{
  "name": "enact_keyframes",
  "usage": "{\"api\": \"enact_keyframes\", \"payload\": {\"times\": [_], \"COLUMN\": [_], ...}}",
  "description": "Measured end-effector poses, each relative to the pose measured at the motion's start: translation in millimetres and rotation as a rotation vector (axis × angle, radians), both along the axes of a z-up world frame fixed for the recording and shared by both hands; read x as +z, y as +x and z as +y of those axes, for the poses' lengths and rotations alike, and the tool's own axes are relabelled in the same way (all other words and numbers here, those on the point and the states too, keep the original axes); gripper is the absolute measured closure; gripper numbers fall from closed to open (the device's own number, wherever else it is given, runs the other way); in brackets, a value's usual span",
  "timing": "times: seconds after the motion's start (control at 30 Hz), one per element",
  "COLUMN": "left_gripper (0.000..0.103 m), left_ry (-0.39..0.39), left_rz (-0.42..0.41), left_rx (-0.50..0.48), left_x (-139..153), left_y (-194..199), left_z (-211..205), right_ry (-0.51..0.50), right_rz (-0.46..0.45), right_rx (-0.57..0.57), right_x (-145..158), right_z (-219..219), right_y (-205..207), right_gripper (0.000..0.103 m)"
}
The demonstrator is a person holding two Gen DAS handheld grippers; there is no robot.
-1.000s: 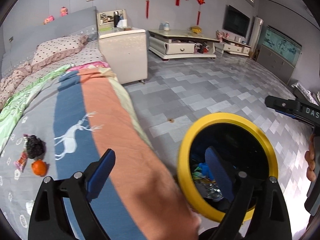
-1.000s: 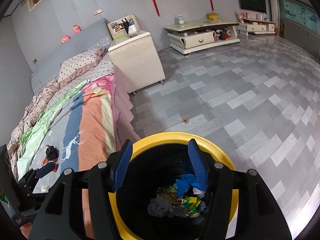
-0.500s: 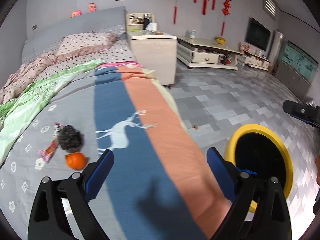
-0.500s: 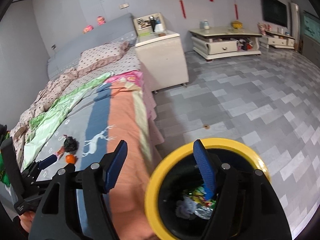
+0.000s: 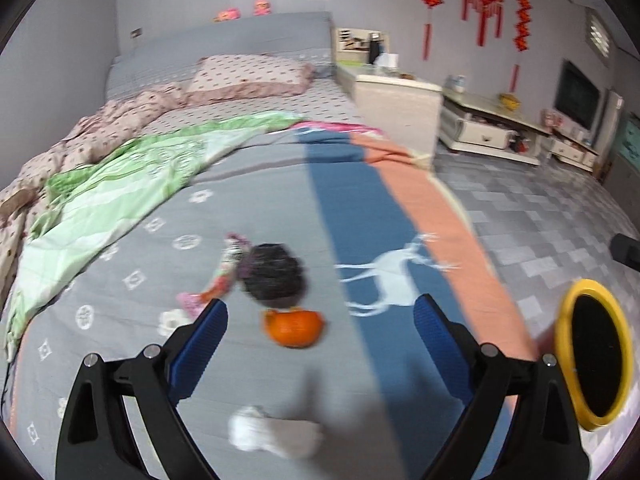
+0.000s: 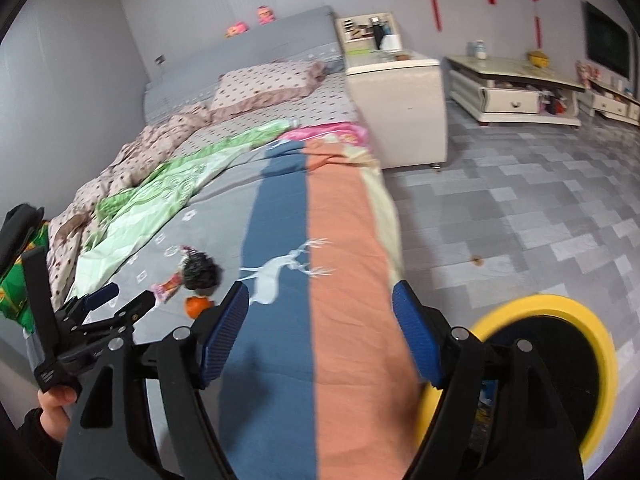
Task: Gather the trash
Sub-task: 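Move both open tools back toward the bed, then grasp the orange peel with the right tool while the left tool approaches the pomelo wrapper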
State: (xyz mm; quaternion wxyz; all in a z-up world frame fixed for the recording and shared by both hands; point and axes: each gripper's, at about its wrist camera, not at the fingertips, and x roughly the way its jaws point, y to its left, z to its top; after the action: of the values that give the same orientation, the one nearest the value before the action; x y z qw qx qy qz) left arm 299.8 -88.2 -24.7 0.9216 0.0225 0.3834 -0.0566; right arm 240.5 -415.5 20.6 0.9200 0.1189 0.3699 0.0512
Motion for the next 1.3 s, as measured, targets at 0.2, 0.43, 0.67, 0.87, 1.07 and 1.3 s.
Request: {"api": "enact_keyframes", "payload": {"times": [0.2,0.43,0.67,0.87,1.07,1.3], "left_gripper": [0.012,0.012,0.012,0.012,0.012,0.013], "left_ry": [0.025,0.044,0.049,0.035,0.027,0.026], "left_rz": [0.025,0.074,0.122,0.158,0.166,0.171], "left_rx": [0.078,0.15,0.182,0.196,0.204,0.204], "left_x": [-20,-49,-81,-106,-117,-125], "left_y": [22,51,75,95,109,122], "left_z": [45,93,113,122,126,131], "right_ry": [-0.004,-0.004,-0.014,-0.038,-0.061,-0.074], "right_rz": [0.03,0.08,0.138,0.176,0.197,0.219], "right_rx": [0.08,0.162,0.247,0.317,0.385,0.423], "right_x": [-17,-47,-86,-116,-135,-155], "right_z": [53,105,151,180,205,228], "right_y": [35,74,100,114,124,136], "right_gripper": [0.032,0.032,0.032,0.032,0.032,0.033]}}
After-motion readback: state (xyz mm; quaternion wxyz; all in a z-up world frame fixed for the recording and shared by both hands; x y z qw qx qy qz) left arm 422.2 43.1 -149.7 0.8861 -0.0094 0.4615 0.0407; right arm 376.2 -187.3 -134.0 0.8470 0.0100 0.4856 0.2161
